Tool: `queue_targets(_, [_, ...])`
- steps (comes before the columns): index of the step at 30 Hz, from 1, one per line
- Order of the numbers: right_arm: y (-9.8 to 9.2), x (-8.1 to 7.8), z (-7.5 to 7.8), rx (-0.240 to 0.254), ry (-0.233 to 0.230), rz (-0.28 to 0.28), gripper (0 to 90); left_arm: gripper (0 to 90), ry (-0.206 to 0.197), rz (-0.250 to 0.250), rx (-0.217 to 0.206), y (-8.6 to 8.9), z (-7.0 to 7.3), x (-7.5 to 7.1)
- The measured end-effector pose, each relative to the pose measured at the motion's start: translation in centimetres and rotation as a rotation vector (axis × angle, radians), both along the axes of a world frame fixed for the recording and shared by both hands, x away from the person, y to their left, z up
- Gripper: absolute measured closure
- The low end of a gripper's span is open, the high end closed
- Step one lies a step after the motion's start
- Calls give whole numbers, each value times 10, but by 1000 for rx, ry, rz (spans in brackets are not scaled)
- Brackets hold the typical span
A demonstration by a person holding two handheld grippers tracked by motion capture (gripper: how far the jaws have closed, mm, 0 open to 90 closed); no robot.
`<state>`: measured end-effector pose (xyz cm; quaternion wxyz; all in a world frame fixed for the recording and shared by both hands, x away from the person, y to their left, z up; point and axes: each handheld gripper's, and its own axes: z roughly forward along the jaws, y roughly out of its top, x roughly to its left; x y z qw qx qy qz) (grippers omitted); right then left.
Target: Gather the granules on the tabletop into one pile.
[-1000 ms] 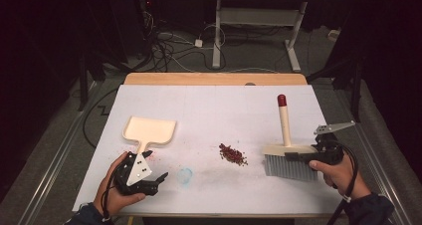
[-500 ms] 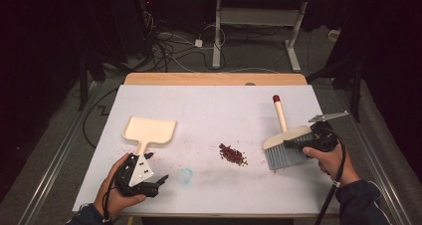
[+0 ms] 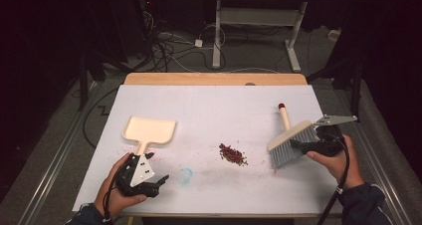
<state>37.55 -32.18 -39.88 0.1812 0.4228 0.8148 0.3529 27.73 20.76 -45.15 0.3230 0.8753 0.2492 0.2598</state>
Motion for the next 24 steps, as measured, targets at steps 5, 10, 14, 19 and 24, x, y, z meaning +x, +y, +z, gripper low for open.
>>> queue_targets(5, [-1, -10, 13, 20, -55, -5, 323, 180, -2, -1, 2, -1, 0, 0])
queue_targets(10, [0, -12, 14, -10, -69, -7, 354, 180, -4, -3, 2, -1, 1, 0])
queue_targets(14, [0, -21, 20, -20, -100, -6, 416, 180, -3, -5, 5, -1, 0, -1])
queue_targets(19, [-9, -38, 31, -22, -147, -21, 425, 180, -1, -1, 2, 0, 0, -1])
queue_targets(24, [-14, -46, 37, -4, -178, -27, 424, 180, -1, -9, 7, -1, 0, -1])
